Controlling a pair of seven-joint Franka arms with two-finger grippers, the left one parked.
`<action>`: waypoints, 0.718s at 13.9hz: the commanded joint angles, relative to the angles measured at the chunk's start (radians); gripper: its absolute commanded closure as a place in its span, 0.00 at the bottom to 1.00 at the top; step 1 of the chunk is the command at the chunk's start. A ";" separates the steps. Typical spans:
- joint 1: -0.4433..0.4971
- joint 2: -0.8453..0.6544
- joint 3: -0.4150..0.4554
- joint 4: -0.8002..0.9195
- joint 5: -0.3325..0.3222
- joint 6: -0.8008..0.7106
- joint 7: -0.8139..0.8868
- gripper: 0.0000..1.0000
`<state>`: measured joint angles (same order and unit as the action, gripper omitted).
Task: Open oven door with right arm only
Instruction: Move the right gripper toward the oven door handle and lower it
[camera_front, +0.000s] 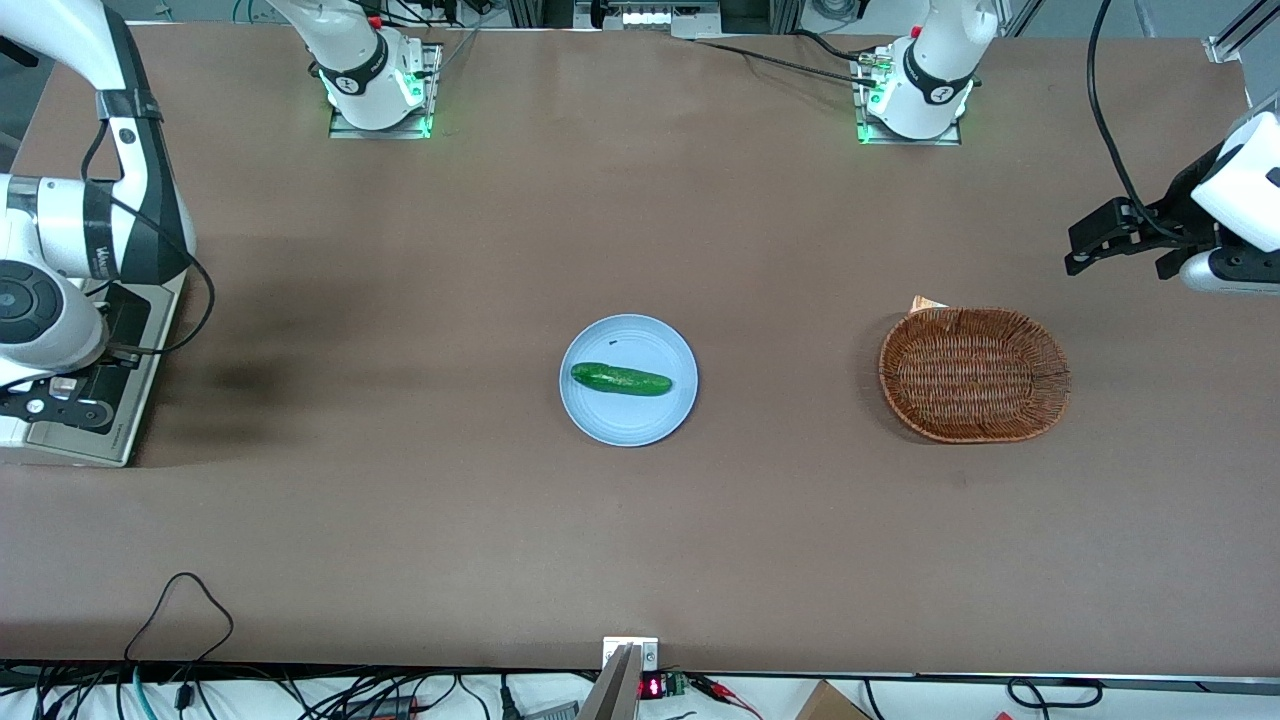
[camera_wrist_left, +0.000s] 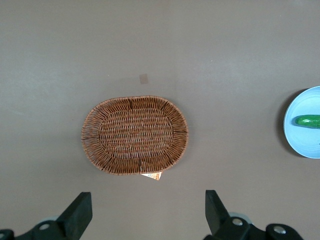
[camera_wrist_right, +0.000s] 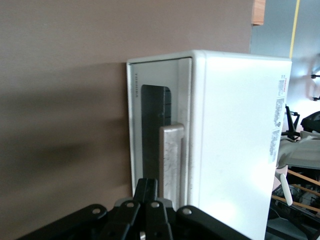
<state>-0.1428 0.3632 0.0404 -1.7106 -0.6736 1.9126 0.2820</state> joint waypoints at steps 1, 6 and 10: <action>-0.020 -0.007 -0.008 -0.040 -0.043 0.040 0.028 1.00; -0.024 0.000 -0.051 -0.072 -0.046 0.108 0.026 1.00; -0.024 0.002 -0.077 -0.087 -0.046 0.141 0.019 1.00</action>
<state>-0.1664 0.3738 -0.0331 -1.7780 -0.6987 2.0361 0.2854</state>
